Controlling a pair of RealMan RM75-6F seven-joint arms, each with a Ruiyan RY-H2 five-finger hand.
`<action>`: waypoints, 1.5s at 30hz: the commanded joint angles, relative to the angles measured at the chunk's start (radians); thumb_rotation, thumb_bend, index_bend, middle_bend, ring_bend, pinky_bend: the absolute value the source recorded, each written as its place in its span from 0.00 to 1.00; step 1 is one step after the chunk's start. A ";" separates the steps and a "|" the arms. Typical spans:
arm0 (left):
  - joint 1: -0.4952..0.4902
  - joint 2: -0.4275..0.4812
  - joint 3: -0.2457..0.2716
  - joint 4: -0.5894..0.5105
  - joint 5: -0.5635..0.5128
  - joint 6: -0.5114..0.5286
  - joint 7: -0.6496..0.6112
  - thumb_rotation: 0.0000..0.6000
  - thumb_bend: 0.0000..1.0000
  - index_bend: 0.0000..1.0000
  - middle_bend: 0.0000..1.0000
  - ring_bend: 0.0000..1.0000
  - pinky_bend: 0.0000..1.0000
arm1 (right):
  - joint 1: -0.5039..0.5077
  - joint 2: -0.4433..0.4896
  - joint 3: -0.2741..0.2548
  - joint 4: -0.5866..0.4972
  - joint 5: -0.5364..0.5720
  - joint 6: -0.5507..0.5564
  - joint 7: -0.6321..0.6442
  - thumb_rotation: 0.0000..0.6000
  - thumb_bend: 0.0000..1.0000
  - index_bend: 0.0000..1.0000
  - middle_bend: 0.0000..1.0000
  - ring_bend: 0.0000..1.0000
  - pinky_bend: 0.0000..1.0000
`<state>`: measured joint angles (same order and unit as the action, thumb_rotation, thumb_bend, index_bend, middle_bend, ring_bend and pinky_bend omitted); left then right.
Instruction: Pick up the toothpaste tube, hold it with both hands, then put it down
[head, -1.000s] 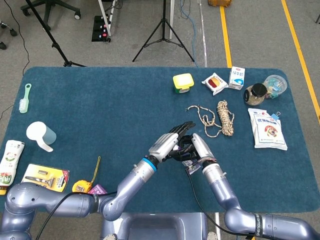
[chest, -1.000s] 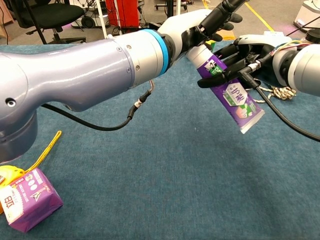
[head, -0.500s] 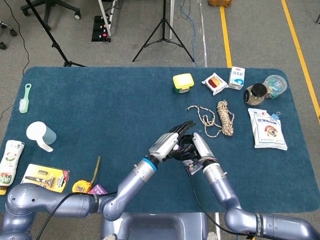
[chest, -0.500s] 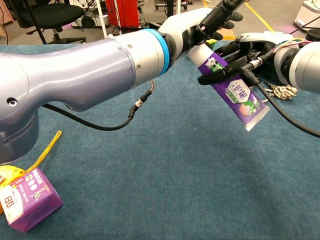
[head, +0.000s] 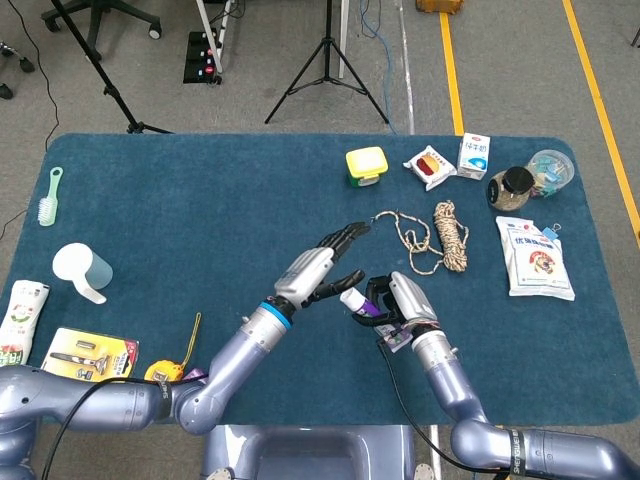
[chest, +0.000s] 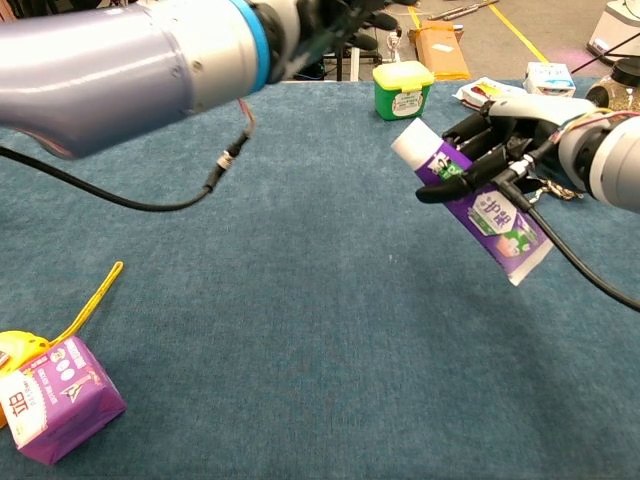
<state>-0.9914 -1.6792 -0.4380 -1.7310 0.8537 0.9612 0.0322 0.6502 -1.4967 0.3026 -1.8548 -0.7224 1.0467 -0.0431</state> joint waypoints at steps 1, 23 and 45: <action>0.030 0.049 0.010 -0.029 0.009 0.005 -0.001 0.00 0.00 0.00 0.00 0.00 0.00 | 0.004 0.002 -0.028 0.023 -0.006 -0.003 -0.040 1.00 0.52 0.76 0.98 1.00 1.00; 0.276 0.453 0.194 -0.196 0.205 -0.020 -0.124 0.00 0.00 0.00 0.00 0.00 0.00 | 0.042 0.020 -0.196 0.164 -0.152 -0.060 -0.286 1.00 0.53 0.06 0.21 0.19 0.12; 0.553 0.582 0.341 -0.142 0.349 0.302 0.015 0.21 0.00 0.00 0.00 0.00 0.00 | -0.164 0.124 -0.170 0.205 -0.456 0.226 -0.014 1.00 0.53 0.59 0.50 0.47 0.49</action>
<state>-0.4816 -1.0898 -0.1216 -1.9009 1.1846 1.2085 -0.0010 0.5168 -1.3769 0.1384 -1.6838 -1.1403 1.2364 -0.0706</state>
